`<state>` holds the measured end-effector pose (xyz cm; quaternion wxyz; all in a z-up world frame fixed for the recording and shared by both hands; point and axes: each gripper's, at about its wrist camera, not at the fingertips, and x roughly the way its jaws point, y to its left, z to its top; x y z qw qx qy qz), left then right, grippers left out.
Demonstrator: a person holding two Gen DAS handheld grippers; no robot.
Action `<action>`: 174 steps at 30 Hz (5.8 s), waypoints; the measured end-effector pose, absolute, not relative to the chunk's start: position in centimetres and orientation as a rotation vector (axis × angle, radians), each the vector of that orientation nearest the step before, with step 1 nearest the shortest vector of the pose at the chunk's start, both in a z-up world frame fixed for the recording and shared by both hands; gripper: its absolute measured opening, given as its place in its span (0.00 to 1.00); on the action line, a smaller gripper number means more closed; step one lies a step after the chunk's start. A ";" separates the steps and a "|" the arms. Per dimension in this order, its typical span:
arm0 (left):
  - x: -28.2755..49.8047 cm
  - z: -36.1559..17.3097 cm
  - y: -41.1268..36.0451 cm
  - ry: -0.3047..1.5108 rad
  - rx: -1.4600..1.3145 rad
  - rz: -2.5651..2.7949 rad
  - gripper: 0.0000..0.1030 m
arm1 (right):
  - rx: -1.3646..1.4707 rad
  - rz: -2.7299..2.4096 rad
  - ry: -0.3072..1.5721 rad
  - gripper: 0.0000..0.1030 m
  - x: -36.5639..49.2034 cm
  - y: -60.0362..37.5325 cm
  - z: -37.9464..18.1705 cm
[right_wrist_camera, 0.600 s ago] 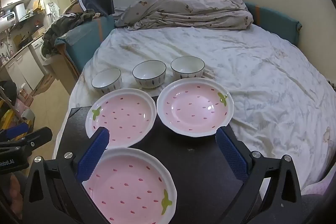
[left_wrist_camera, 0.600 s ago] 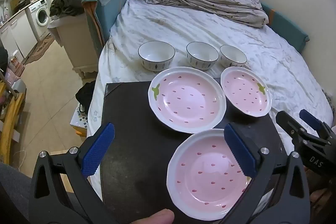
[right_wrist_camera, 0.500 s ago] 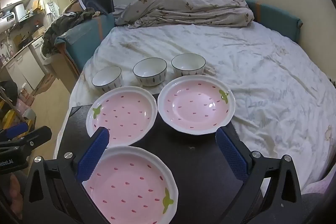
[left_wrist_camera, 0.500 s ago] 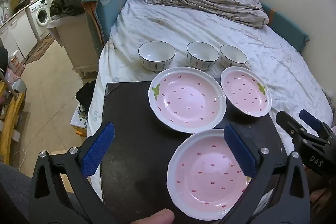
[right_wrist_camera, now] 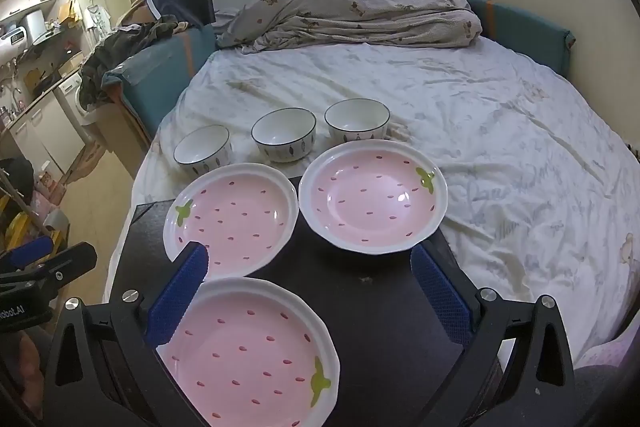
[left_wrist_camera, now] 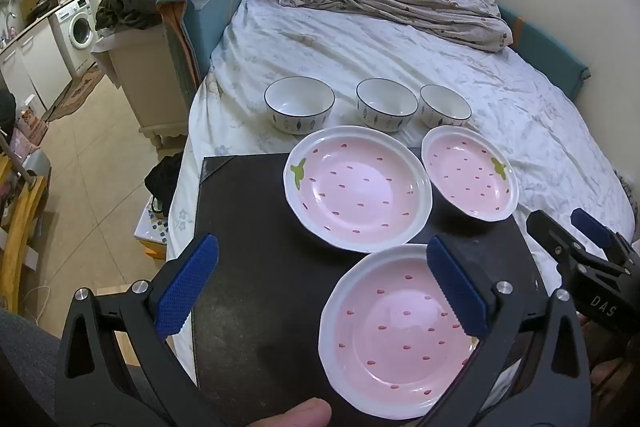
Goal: Organize plates and bowls
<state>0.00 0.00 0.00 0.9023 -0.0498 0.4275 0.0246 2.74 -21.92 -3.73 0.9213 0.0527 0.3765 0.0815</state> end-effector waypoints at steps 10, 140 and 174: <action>-0.1 -0.4 0.3 0.888 -0.103 0.056 1.00 | 0.102 0.164 0.776 1.00 2.7 -22.0 -3.8; 19.2 -13.8 7.4 1.487 -0.509 -0.035 0.49 | 0.525 0.320 1.399 0.38 19.3 -20.1 -15.8; 19.5 -12.6 5.6 1.446 -0.356 -0.047 0.23 | 0.469 0.349 1.295 0.20 21.0 -19.4 -16.3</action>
